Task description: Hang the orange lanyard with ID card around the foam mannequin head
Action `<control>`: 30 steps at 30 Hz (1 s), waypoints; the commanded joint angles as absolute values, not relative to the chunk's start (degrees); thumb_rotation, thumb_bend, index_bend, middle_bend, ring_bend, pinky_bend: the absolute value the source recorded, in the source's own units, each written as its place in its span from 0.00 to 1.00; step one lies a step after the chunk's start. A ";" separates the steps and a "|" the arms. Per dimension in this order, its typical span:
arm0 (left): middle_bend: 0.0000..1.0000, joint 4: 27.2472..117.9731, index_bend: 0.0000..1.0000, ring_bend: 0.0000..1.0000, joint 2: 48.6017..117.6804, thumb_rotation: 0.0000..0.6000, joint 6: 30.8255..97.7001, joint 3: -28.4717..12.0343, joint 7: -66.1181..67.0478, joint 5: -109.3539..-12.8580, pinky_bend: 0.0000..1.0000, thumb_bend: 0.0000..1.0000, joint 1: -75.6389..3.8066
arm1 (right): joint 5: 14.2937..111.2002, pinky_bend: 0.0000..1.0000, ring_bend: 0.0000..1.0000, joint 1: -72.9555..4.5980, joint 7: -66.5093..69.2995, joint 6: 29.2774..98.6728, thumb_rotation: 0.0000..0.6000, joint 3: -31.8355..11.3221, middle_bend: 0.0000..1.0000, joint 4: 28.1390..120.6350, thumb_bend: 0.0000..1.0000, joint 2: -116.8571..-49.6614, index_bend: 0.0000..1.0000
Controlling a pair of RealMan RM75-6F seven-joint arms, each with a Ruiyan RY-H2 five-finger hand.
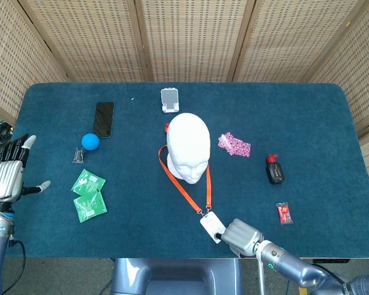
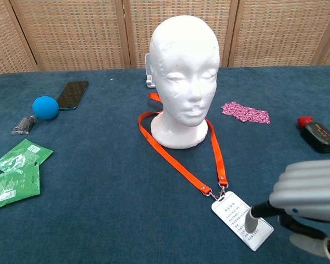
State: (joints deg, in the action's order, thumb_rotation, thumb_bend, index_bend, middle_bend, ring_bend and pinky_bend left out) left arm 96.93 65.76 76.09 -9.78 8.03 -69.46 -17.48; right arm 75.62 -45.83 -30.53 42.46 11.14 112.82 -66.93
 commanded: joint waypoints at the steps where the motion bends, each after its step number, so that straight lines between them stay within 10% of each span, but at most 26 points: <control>1: 0.00 97.00 0.00 0.00 65.66 1.00 76.18 -9.71 7.87 -69.76 0.00 0.00 -17.36 | 95.01 0.94 0.77 -42.47 -18.69 53.82 1.00 11.18 0.81 108.80 0.77 -62.46 0.27; 10: 0.00 97.30 0.00 0.00 65.84 1.00 77.62 -8.90 7.96 -72.19 0.00 0.00 -16.63 | 112.32 0.94 0.77 -35.67 -2.40 80.58 1.00 10.58 0.81 82.51 0.77 -60.90 0.29; 19: 0.00 97.04 0.00 0.00 66.03 1.00 80.46 -7.24 7.42 -75.31 0.00 0.00 -14.63 | 101.68 0.91 0.73 -24.73 2.78 92.67 1.00 6.03 0.76 71.98 0.70 -64.65 0.23; 22: 0.00 96.99 0.00 0.00 65.44 1.00 81.49 -6.27 6.39 -76.80 0.00 0.00 -13.55 | 94.60 0.60 0.51 -20.60 4.48 94.81 1.00 3.38 0.55 76.20 0.37 -65.39 0.13; 25: 0.00 96.75 0.00 0.00 64.83 1.00 82.46 -5.42 5.03 -77.83 0.00 0.00 -12.37 | 90.38 0.07 0.06 -18.42 4.92 94.08 1.00 2.52 0.10 80.67 0.02 -64.73 0.01; 30: 0.00 95.97 0.00 0.00 63.98 1.00 83.87 -3.81 3.11 -79.17 0.00 0.00 -10.23 | 85.51 0.00 0.00 -17.14 7.01 86.61 1.00 4.11 0.00 90.55 0.00 -59.56 0.00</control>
State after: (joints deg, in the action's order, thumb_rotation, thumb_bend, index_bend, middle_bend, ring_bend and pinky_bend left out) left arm 96.19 64.19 83.62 -4.12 3.41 -78.86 -10.55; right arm 88.35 -18.82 4.95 90.79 3.88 85.11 -62.71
